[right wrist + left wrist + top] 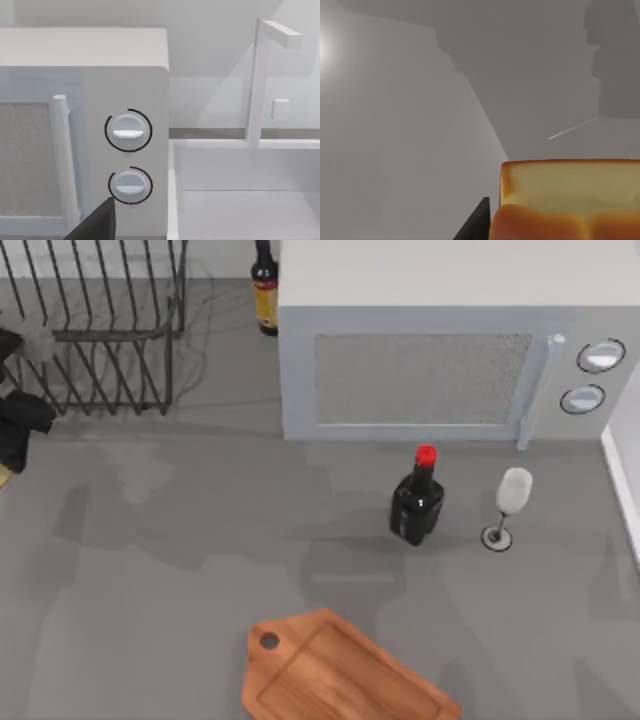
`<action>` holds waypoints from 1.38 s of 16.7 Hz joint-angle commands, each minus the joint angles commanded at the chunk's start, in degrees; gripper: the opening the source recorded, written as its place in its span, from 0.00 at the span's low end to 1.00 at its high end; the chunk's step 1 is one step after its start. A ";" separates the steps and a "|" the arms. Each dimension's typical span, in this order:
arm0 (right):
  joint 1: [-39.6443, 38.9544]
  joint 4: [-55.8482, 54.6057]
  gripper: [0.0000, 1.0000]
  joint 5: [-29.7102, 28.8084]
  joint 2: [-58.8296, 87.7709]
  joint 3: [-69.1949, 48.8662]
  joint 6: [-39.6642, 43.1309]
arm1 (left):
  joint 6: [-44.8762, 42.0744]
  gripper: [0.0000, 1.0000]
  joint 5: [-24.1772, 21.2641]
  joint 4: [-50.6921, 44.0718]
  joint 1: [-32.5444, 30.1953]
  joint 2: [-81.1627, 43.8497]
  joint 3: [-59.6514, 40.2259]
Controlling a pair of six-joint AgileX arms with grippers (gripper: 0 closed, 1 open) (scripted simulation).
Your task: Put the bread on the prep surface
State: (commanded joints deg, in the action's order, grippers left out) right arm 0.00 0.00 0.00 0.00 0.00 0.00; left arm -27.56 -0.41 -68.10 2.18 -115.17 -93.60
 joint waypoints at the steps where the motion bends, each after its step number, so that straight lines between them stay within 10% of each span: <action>1: 0.00 0.00 1.00 0.00 0.00 0.00 0.00 | -4.75 0.00 -0.04 0.12 -2.94 0.09 0.54; 14: 0.00 0.00 1.00 0.00 0.00 0.00 0.00 | -81.85 0.00 -1.64 4.28 -48.06 5.94 14.35; 23: 0.00 0.00 1.00 0.00 0.00 0.00 0.00 | -97.09 0.00 -1.09 7.08 -58.96 9.90 18.50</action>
State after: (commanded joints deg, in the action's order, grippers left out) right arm 0.00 0.00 0.00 0.00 0.00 0.00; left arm -124.66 -1.50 -61.02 -56.78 -105.27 -75.09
